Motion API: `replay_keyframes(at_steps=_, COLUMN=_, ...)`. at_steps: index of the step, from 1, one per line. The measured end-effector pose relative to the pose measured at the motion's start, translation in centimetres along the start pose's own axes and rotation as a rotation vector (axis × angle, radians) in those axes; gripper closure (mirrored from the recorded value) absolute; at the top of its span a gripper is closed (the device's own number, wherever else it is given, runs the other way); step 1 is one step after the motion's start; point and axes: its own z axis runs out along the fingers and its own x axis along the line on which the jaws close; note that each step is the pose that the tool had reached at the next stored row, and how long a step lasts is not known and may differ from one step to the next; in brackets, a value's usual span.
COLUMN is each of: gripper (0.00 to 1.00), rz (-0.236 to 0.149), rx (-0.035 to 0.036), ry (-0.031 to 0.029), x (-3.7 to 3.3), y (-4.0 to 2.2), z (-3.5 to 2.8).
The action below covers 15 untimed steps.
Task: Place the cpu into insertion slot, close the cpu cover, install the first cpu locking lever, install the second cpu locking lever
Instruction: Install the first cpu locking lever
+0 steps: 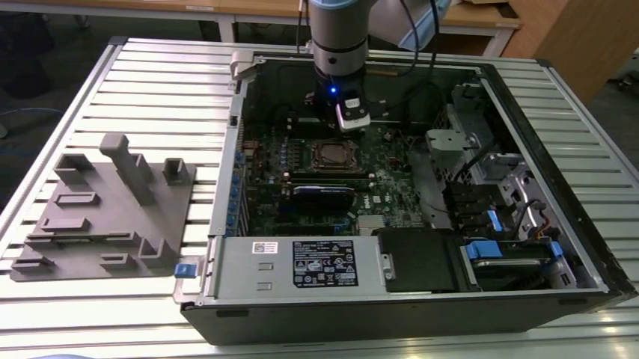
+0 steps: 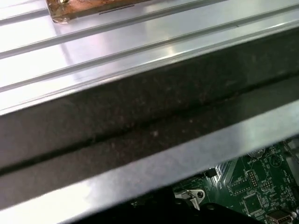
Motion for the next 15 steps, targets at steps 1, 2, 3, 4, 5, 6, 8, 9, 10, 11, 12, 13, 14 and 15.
replay_keyframes(at_steps=1, gripper=0.89, rz=-0.001, rx=0.0093, ry=-0.0035, x=0.02, y=0.04, z=0.05)
replay_keyframes(at_steps=2, gripper=0.89, rz=-0.003, rx=0.0196, ry=-0.0075, x=0.04, y=0.07, z=0.09)
replay_keyframes(at_steps=3, gripper=0.89, rz=-0.004, rx=0.0293, ry=-0.0115, x=0.06, y=0.09, z=0.13)
replay_keyframes(at_steps=4, gripper=0.89, rz=-0.006, rx=0.0373, ry=-0.0149, x=0.07, y=0.12, z=0.18)
replay_keyframes(at_steps=5, gripper=0.89, rz=-0.006, rx=0.0413, ry=-0.0165, x=0.09, y=0.13, z=0.22)
replay_keyframes(at_steps=6, gripper=0.89, rz=-0.006, rx=0.0420, ry=-0.0167, x=0.09, y=0.15, z=0.25)
replay_keyframes(at_steps=8, gripper=0.89, rz=-0.006, rx=0.0422, ry=-0.0168, x=0.11, y=0.19, z=0.28)
replay_keyframes(at_steps=9, gripper=0.89, rz=-0.006, rx=0.0424, ry=-0.0167, x=0.12, y=0.21, z=0.28)
replay_keyframes(at_steps=10, gripper=0.89, rz=-0.006, rx=0.0423, ry=-0.0167, x=0.13, y=0.22, z=0.28)
replay_keyframes(at_steps=11, gripper=0.89, rz=-0.006, rx=0.0422, ry=-0.0168, x=0.14, y=0.26, z=0.29)
replay_keyframes(at_steps=12, gripper=0.89, rz=-0.006, rx=0.0422, ry=-0.0168, x=0.16, y=0.30, z=0.30)
replay_keyframes(at_steps=13, gripper=0.89, rz=-0.006, rx=0.0422, ry=-0.0168, x=0.16, y=0.34, z=0.30)
replay_keyframes(at_steps=14, gripper=0.89, rz=-0.006, rx=0.0422, ry=-0.0168, x=0.16, y=0.39, z=0.31)
replay_keyframes(at_steps=15, gripper=0.89, rz=-0.006, rx=0.0423, ry=-0.0169, x=0.17, y=0.45, z=0.32)
